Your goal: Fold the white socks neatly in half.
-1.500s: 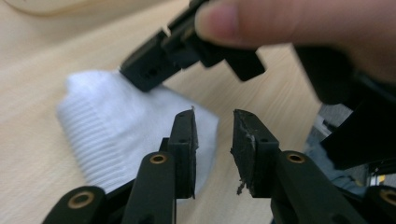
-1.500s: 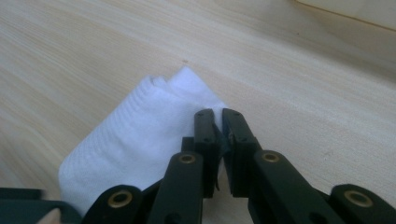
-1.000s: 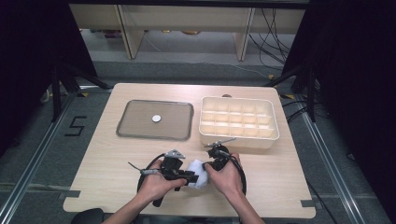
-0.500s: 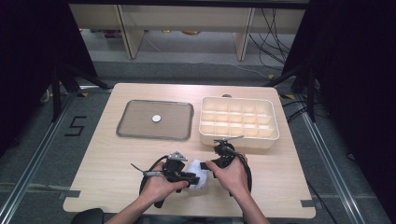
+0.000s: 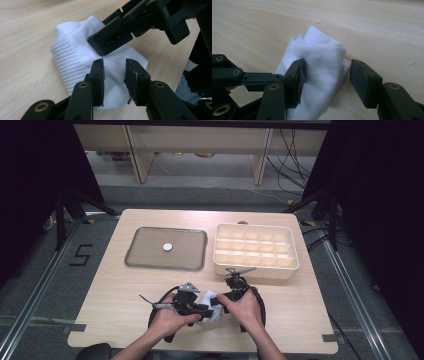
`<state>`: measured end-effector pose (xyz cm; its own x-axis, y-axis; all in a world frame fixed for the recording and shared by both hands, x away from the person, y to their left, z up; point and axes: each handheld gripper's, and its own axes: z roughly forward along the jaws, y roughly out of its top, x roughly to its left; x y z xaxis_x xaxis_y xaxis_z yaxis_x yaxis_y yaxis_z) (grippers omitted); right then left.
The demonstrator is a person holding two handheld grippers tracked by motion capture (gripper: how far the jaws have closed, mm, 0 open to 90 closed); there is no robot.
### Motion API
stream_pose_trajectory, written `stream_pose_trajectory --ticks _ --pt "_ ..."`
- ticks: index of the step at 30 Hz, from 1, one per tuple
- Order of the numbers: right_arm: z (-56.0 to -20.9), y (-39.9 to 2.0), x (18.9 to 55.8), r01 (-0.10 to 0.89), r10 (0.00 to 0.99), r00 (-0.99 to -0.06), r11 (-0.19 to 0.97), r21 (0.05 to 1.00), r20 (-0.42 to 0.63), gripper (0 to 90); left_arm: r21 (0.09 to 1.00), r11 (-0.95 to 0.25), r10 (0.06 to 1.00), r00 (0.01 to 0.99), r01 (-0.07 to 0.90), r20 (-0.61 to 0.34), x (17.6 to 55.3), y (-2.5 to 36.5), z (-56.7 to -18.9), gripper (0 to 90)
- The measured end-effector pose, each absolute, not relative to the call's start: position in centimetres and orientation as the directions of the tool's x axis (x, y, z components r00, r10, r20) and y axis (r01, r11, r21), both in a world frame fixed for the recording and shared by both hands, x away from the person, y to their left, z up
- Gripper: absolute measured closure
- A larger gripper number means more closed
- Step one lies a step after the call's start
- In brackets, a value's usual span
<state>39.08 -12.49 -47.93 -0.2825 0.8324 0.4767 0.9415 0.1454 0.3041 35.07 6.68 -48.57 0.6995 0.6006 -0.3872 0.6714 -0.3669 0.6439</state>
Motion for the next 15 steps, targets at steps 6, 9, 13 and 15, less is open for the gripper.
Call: stream_pose_trajectory --ticks 6,9,13,15 --pt "-48.48 -12.5 39.47 0.942 0.842 -0.284 0.156 0.298 0.459 45.0 0.645 -0.362 0.608 0.695 0.673 -0.384 34.96 6.5 -48.63 67.1" --pt "-48.55 -12.48 39.69 0.95 0.846 -0.268 0.155 0.27 0.46 44.3 0.645 -0.364 0.607 0.697 0.672 -0.383 35.0 6.5 -48.65 67.2" --pt "-48.91 -12.39 39.84 0.945 0.844 -0.28 0.159 0.284 0.458 43.7 0.643 -0.369 0.605 0.699 0.671 -0.381 35.03 6.52 -48.69 67.1" --pt "-48.75 -12.2 39.89 0.953 0.854 -0.265 0.162 0.255 0.448 43.5 0.642 -0.373 0.601 0.701 0.67 -0.383 35.04 6.54 -48.7 67.1"
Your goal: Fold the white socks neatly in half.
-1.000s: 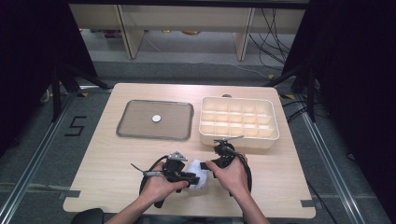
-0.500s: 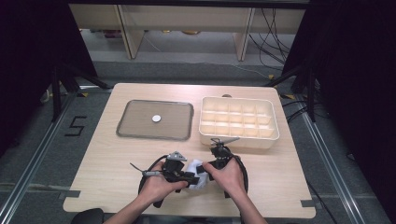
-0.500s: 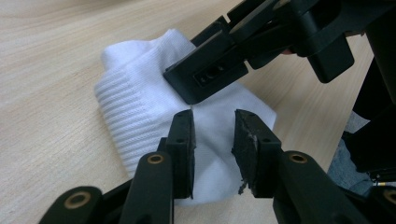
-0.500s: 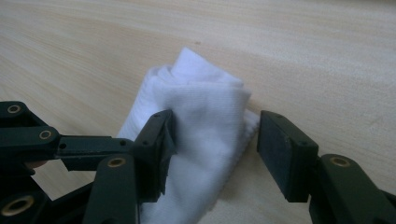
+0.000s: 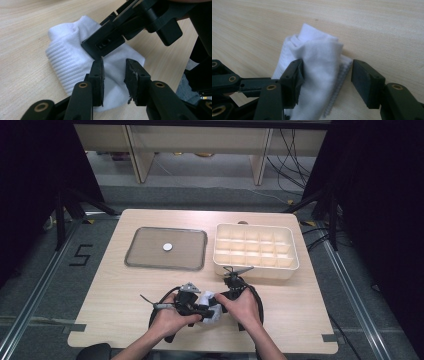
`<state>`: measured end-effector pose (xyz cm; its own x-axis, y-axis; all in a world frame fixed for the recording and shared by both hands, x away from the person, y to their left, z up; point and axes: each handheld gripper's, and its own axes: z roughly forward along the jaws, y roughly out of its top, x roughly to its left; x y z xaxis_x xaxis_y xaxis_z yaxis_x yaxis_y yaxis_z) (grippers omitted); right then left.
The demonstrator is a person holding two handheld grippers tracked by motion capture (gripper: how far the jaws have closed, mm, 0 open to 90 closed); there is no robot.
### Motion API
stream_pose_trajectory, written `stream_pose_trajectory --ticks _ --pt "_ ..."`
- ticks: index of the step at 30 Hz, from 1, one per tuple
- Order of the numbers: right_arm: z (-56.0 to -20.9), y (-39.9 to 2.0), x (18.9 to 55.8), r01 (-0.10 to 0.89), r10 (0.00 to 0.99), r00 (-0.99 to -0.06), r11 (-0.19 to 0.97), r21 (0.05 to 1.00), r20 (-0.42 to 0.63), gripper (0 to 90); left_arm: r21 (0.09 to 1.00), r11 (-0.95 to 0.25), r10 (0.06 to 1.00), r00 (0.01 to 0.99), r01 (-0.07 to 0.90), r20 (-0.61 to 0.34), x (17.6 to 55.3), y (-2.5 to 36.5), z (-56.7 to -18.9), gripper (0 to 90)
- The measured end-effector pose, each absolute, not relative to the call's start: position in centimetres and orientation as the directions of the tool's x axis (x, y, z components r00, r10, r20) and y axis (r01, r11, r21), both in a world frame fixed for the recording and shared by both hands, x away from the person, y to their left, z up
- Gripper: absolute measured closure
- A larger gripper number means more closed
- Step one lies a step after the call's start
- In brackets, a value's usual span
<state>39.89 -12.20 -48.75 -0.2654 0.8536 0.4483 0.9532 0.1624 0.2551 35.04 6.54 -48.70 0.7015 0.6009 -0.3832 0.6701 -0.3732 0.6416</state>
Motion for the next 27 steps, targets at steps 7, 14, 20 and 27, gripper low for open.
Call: stream_pose_trajectory --ticks 7,14,20,27 --pt "-48.78 -11.8 39.89 0.951 0.85 -0.272 0.167 0.258 0.451 47.1 0.642 -0.377 0.598 0.705 0.668 -0.383 35.1 6.55 -48.8 67.2" --pt "-49.13 -11.69 39.95 0.941 0.816 -0.31 0.189 0.282 0.487 56.2 0.642 -0.373 0.602 0.701 0.67 -0.382 35.06 6.54 -48.84 67.2" --pt "-49.16 -11.65 40.01 0.951 0.818 -0.287 0.182 0.25 0.499 61.5 0.644 -0.363 0.601 0.697 0.674 -0.391 35.03 6.74 -48.85 66.5" --pt "-49.06 -11.7 40.04 0.957 0.806 -0.277 0.186 0.221 0.523 67.2 0.659 -0.345 0.597 0.698 0.668 -0.395 34.86 7.47 -48.55 63.7"
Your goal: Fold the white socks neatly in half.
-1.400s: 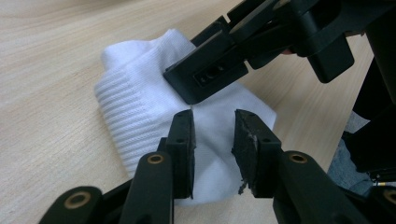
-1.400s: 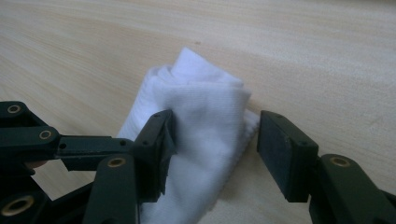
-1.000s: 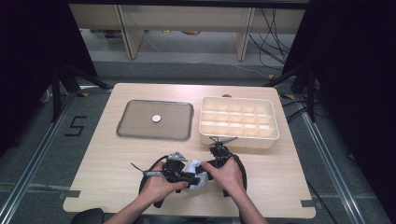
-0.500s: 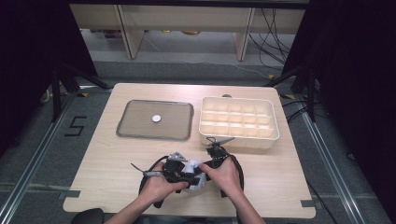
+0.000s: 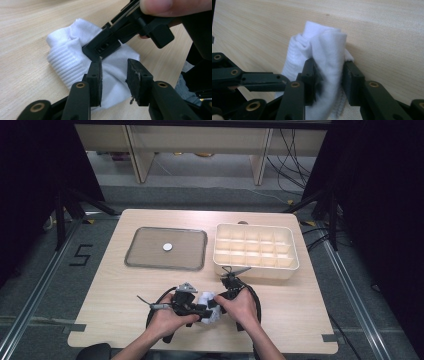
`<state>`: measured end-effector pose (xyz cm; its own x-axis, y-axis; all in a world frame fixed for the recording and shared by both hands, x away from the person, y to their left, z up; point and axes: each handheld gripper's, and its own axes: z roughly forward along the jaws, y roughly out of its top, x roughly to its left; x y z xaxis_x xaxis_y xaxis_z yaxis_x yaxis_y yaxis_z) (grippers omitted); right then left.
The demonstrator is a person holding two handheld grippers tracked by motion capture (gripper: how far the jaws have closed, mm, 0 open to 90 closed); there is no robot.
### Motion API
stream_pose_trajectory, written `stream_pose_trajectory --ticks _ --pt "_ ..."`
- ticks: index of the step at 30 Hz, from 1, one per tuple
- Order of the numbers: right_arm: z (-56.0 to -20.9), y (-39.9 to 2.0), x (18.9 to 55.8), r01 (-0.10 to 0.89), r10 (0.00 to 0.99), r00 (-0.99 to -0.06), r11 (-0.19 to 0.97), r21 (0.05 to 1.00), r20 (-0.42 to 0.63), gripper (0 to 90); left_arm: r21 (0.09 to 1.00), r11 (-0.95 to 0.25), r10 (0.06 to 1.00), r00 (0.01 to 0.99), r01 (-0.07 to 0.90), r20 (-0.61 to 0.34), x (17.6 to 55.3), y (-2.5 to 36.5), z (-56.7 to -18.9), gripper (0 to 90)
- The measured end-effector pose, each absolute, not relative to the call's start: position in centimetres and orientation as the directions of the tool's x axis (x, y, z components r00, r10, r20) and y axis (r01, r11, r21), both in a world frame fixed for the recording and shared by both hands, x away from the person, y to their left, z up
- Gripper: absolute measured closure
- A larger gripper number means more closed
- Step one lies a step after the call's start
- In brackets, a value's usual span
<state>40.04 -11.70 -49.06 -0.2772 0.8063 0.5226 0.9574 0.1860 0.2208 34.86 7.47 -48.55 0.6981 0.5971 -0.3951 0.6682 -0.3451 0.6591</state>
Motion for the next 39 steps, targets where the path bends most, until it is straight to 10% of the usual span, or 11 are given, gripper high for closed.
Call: stream_pose_trajectory --ticks 39 --pt "-48.2 -12.5 39.4 0.926 0.798 -0.346 0.208 0.314 0.493 72.4 0.744 -0.202 0.697 0.627 0.637 -0.348 36.2 11.8 -48.9 49.0"
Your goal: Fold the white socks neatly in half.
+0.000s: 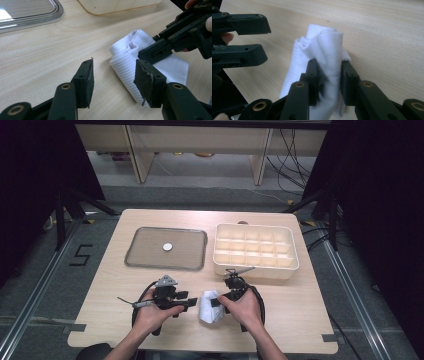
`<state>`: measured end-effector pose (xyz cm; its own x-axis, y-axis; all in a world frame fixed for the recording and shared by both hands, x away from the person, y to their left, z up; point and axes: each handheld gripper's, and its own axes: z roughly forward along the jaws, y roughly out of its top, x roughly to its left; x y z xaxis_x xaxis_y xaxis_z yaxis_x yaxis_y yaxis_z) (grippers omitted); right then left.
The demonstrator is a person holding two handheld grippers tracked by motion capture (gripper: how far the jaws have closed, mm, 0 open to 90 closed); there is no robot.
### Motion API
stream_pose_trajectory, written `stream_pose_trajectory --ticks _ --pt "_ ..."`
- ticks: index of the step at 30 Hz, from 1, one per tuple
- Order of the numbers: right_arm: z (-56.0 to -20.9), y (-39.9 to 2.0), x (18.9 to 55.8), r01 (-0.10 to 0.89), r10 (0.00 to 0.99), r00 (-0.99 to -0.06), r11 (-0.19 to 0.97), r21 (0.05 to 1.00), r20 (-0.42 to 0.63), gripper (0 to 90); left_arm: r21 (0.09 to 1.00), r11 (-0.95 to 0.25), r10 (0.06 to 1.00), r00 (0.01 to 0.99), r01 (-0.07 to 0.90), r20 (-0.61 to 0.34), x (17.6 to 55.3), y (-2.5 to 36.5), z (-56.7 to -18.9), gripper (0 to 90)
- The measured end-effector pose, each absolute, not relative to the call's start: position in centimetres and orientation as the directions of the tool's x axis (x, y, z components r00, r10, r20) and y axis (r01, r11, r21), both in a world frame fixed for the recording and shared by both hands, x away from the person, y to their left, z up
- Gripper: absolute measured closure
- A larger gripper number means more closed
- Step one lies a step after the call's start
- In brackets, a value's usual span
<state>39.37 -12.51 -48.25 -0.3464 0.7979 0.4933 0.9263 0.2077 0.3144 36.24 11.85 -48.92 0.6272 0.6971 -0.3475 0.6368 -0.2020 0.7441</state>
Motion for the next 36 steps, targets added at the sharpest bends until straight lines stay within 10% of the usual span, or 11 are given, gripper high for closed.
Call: stream_pose_trajectory --ticks 36 --pt "-44.3 -16.1 40.0 0.865 0.818 -0.385 0.158 0.476 0.428 72.4 0.804 -0.138 0.74 0.599 0.578 -0.304 36.9 12.8 -50.8 42.9"
